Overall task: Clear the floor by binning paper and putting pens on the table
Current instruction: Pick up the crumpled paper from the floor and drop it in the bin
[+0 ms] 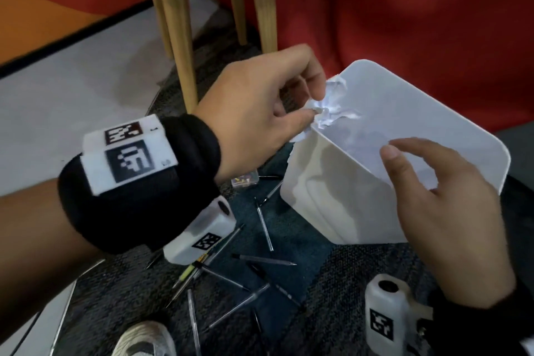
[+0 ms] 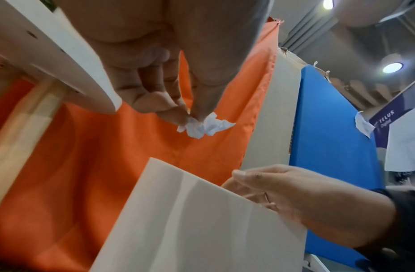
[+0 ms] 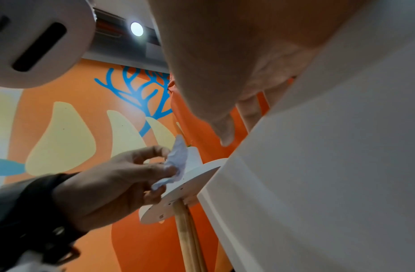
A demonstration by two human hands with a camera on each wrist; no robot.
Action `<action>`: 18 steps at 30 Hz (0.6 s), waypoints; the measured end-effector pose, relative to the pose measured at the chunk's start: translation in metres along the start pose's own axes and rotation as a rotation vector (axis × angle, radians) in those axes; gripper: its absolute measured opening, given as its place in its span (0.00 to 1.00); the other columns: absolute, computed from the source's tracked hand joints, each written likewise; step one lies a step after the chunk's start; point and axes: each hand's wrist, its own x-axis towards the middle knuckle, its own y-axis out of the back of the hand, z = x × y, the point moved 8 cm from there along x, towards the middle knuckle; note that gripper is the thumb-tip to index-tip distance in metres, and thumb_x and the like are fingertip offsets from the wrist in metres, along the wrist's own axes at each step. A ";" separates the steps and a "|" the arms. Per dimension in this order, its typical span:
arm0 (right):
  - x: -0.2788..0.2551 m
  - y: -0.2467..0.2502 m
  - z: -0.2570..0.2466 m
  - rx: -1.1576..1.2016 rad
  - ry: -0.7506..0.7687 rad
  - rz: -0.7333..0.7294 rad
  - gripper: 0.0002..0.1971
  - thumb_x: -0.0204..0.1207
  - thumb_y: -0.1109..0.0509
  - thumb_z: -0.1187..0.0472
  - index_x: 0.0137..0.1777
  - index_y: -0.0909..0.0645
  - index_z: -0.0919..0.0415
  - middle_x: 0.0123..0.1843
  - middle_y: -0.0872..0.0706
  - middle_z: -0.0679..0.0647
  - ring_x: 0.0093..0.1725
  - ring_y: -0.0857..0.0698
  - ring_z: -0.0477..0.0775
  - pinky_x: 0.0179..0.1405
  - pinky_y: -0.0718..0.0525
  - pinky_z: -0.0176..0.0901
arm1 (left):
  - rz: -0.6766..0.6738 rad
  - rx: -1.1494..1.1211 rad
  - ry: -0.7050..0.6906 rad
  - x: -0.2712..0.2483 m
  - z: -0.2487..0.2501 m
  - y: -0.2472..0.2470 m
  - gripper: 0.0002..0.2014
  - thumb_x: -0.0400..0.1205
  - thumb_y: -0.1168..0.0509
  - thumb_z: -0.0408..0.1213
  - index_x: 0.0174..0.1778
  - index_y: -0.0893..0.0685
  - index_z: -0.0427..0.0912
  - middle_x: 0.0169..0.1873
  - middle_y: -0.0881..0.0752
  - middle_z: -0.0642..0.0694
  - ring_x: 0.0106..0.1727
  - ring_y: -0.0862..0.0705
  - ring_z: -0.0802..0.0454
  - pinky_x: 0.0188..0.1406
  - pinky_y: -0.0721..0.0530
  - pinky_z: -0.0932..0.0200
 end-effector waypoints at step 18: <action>-0.003 0.010 -0.007 0.144 0.045 0.191 0.10 0.82 0.39 0.38 0.57 0.21 0.37 0.50 0.25 0.29 0.62 0.22 0.48 0.60 0.20 0.60 | -0.006 0.010 -0.010 0.020 -0.022 -0.007 0.10 0.77 0.28 0.37 0.52 0.16 0.50 0.44 0.14 0.55 0.44 0.15 0.59 0.47 0.17 0.64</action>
